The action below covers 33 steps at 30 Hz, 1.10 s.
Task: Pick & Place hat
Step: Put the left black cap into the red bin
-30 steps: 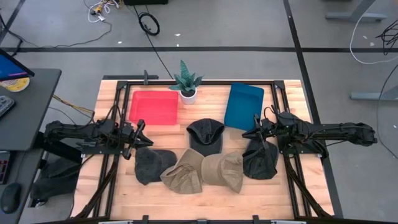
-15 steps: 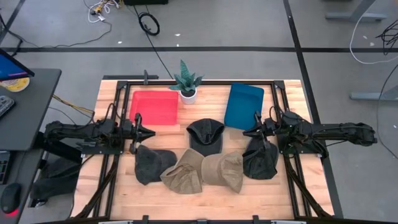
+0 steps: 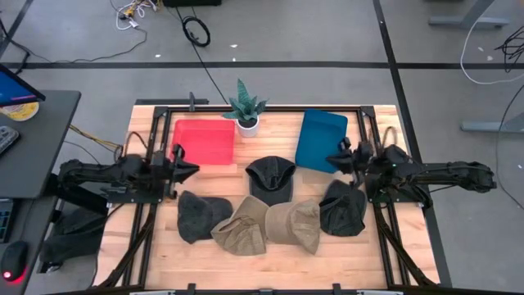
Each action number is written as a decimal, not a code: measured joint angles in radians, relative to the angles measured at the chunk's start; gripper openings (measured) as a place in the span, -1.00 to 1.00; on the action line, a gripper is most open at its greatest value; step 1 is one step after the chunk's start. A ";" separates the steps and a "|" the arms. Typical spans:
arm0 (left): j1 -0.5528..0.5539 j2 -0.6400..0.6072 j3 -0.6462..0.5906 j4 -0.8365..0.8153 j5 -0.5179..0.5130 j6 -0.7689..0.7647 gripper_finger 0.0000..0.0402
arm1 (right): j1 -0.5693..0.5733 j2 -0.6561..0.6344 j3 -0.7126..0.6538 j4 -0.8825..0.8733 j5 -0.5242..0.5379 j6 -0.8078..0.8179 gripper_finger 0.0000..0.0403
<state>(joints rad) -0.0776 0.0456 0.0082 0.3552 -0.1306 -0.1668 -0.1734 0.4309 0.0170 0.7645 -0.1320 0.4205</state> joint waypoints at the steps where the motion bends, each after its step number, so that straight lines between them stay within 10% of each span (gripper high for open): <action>1: 0.002 0.000 0.000 0.048 -0.001 -0.004 -0.82 | 0.000 0.000 0.000 0.044 0.030 0.078 -0.84; 8: 0.003 0.000 0.000 0.164 -0.019 0.063 -0.82 | 0.000 -0.001 0.000 0.274 0.151 0.353 -0.84; 24: 0.003 0.011 0.076 0.192 -0.192 -0.163 -0.99 | -0.003 0.007 0.088 0.303 0.275 0.353 -0.94; 33: 0.003 0.202 0.322 0.192 -0.236 -0.038 -0.91 | -0.003 0.073 0.541 -0.451 0.096 0.124 -0.84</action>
<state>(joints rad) -0.0750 0.2478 0.3306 0.5469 -0.3668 -0.2044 -0.1761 0.5044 0.5581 0.3139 -0.0364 0.5448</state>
